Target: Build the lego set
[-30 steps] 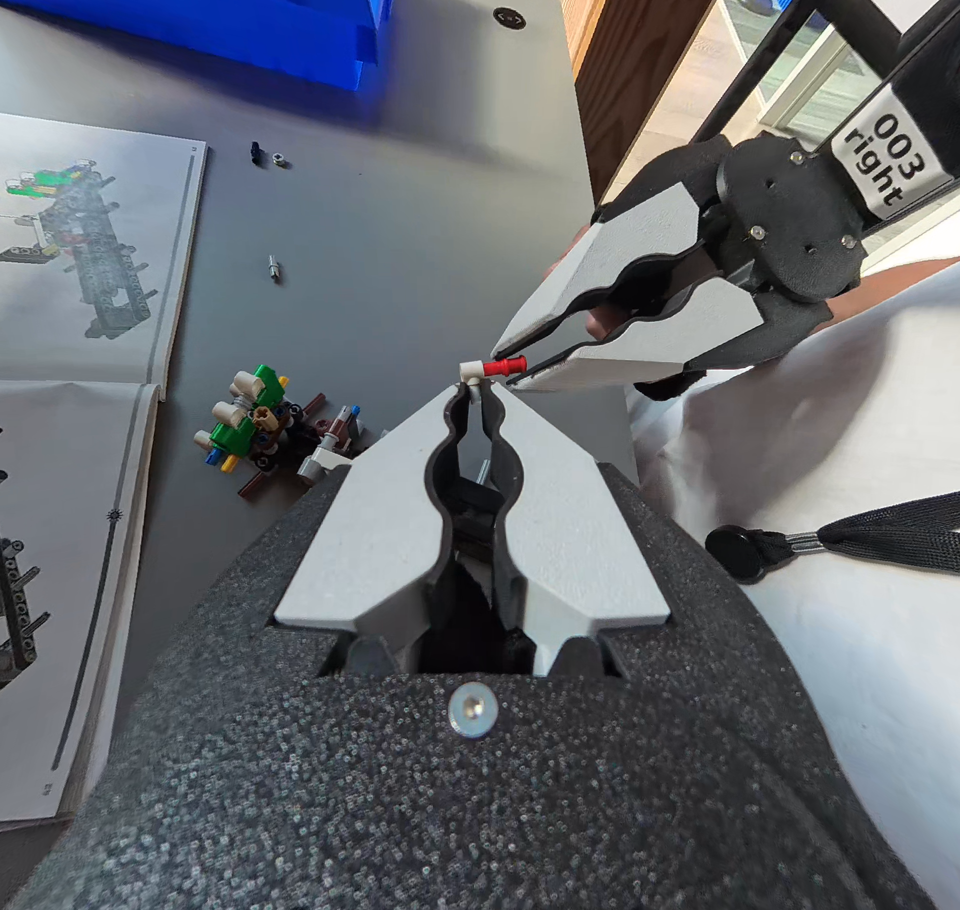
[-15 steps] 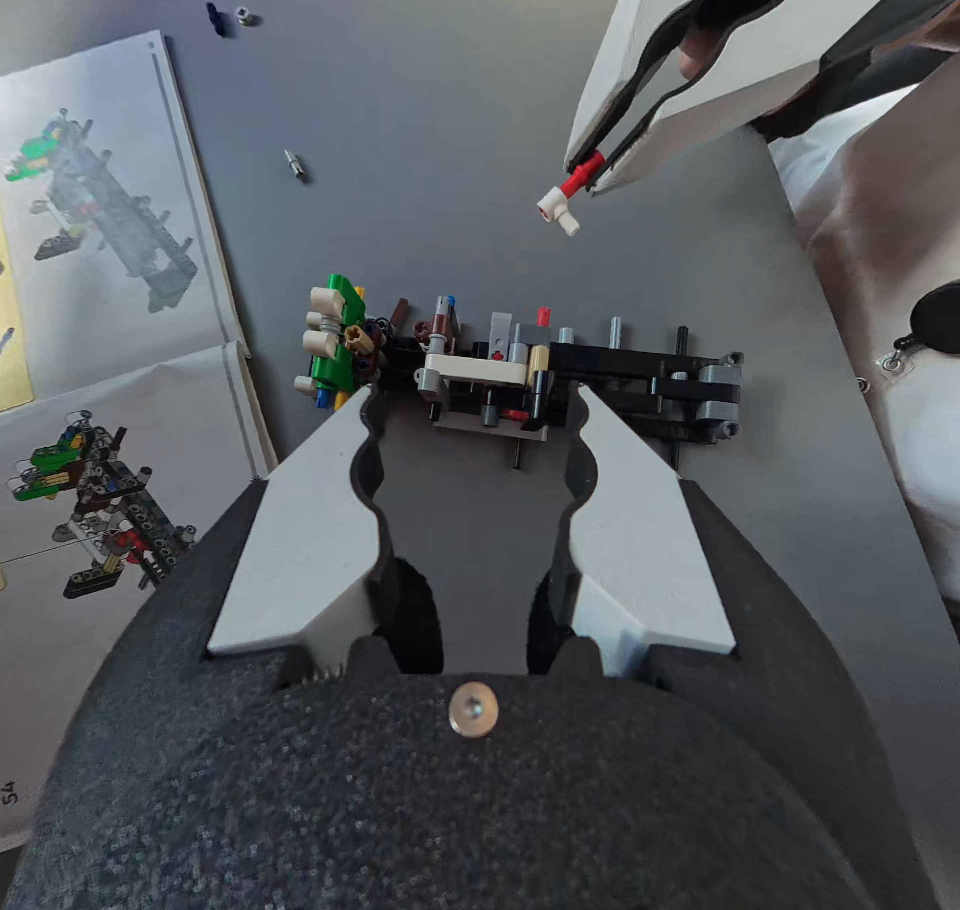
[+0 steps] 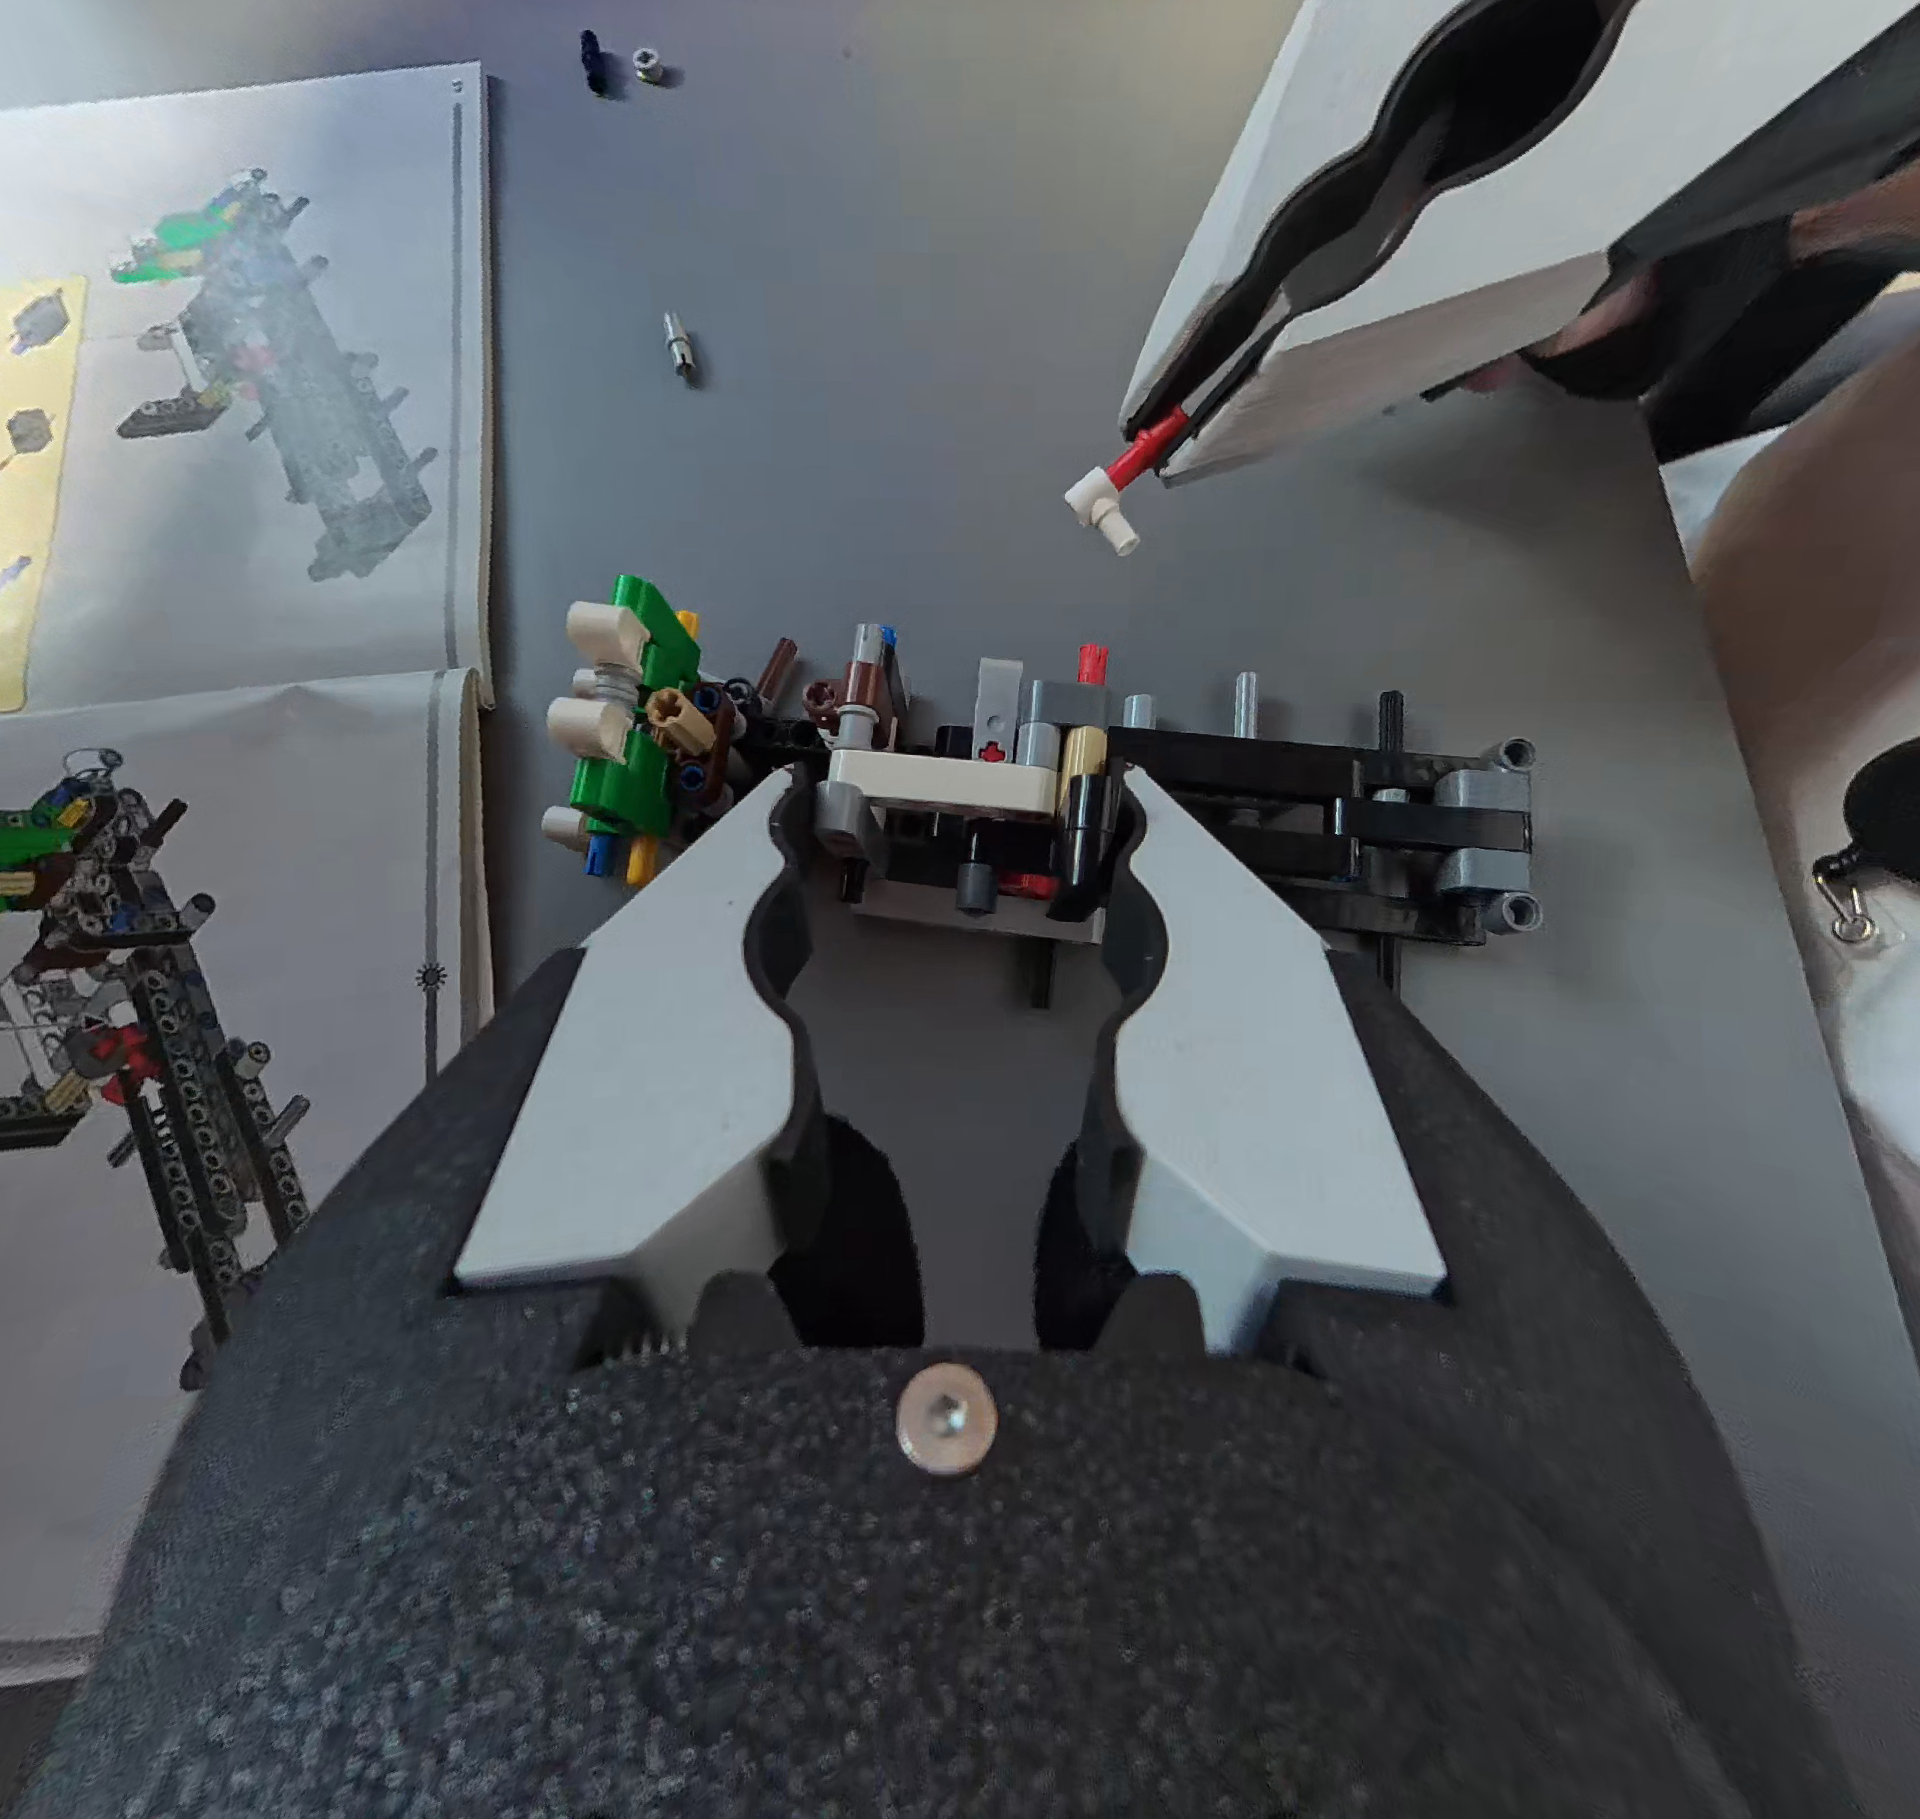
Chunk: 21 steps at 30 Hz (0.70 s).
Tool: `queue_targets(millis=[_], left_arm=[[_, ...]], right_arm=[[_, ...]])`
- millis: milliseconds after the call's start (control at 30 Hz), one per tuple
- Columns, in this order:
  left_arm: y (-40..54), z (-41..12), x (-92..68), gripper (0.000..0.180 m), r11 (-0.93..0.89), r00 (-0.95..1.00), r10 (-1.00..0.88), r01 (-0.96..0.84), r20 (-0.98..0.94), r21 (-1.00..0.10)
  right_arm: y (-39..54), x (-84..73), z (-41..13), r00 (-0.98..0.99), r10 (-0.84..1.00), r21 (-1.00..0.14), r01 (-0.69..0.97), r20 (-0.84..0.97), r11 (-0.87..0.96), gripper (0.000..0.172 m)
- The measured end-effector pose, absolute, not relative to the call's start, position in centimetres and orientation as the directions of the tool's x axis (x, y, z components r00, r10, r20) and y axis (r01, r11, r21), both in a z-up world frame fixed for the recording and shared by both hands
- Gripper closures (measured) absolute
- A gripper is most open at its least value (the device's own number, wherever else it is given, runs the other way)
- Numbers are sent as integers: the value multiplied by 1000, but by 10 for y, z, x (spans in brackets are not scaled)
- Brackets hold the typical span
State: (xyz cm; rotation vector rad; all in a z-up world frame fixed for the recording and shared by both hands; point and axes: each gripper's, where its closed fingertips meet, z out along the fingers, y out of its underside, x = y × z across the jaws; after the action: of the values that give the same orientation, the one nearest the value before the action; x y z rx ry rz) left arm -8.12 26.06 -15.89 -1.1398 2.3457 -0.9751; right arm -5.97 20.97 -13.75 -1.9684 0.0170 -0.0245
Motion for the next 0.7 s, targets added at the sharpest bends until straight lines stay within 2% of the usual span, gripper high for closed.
queue_targets(millis=[33, 200, 300, 467, 600, 700], left_arm=[[261, -159, -79, 128, 402, -569, -822, -562, -15, -723], [266, -158, -72, 128, 205, -289, -957, -629, -19, -750], [261, -157, -70, 127, 125, -166, -986, -630, -24, -767], [259, -161, -79, 124, 206, -160, -978, -649, -134, -733], [262, -135, -89, 127, 237, -207, -969, -632, -134, -738], [258, -102, -82, 135, 119, -230, -973, -583, 23, -804]], right_arm=[[210, -59, -138, 1000, -28, -921, -1, 11, -391, 166], [218, -54, -144, 997, -35, -902, 49, 70, -428, 166], [223, -50, -150, 999, -37, -888, -10, 8, -461, 166], [228, -40, -153, 986, -34, -865, -161, -164, -475, 166], [233, -39, -116, 990, 73, -958, -98, -122, -270, 166], [234, -51, -77, 985, 172, -998, 17, 7, -55, 166]])
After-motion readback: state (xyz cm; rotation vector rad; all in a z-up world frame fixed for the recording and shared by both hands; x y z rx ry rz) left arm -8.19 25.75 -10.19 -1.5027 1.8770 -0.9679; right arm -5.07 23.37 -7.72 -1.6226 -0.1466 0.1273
